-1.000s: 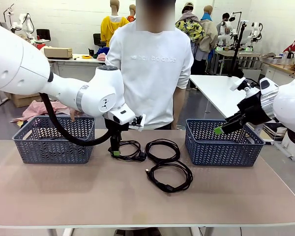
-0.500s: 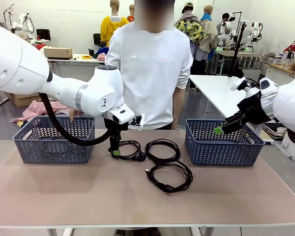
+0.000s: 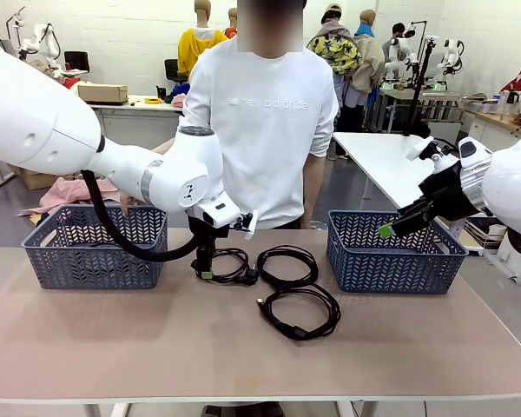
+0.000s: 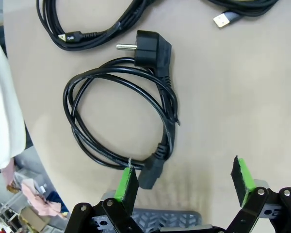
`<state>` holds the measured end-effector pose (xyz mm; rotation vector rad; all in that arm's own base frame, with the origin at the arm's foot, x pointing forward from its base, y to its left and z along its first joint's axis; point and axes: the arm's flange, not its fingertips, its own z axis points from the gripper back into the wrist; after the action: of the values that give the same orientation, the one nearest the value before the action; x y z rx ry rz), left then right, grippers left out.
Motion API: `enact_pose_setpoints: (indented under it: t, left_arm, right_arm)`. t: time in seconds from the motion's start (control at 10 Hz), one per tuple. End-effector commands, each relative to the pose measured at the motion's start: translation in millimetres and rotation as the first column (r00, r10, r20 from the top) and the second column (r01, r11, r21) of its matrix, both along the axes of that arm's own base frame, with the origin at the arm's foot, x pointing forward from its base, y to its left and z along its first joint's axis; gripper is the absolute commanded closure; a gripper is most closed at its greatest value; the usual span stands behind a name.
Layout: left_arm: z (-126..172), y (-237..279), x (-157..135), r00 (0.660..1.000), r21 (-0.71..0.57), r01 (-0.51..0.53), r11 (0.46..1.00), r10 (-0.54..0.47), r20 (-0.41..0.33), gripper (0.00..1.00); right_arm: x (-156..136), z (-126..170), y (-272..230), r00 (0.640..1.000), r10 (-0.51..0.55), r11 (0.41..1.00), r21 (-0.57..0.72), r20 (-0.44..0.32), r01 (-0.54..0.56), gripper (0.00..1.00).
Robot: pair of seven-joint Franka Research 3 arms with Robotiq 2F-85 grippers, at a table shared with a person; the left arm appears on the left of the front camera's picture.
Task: Organize the cables according to human instructions.
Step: Pick up a bundle of cables and place it in the basket indicated by the human.
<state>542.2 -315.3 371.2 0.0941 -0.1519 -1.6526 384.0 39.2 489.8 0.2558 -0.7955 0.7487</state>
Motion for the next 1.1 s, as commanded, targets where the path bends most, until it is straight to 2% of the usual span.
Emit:
enact_pose_setpoints:
  t: [0.0, 0.3, 0.8, 1.0]
  left_arm:
    - [-3.9, -13.6, 16.5, 1.000, 0.015, 0.001, 1.000, -0.001, -0.001, 0.00]
    - [-19.1, -24.9, 28.2, 0.999, 0.024, 0.026, 0.999, -0.025, -0.038, 0.00]
    - [-36.0, -29.1, 29.9, 0.996, 0.040, 0.029, 0.999, -0.026, -0.080, 0.00]
    - [-42.1, -24.2, 30.6, 0.993, 0.022, 0.031, 0.999, -0.028, -0.118, 0.00]
  right_arm:
    - [0.6, -0.5, -0.5, 1.000, 0.000, 1.000, 0.012, -0.001, 0.000, 0.00]
    - [0.6, -0.5, -0.5, 1.000, 0.000, 1.000, 0.012, -0.001, 0.000, 0.00]
    - [0.6, -0.5, -0.5, 1.000, 0.000, 1.000, 0.012, -0.001, 0.000, 0.00]
    - [0.6, -0.5, -0.5, 1.000, 0.000, 1.000, 0.012, -0.001, 0.000, 0.00]
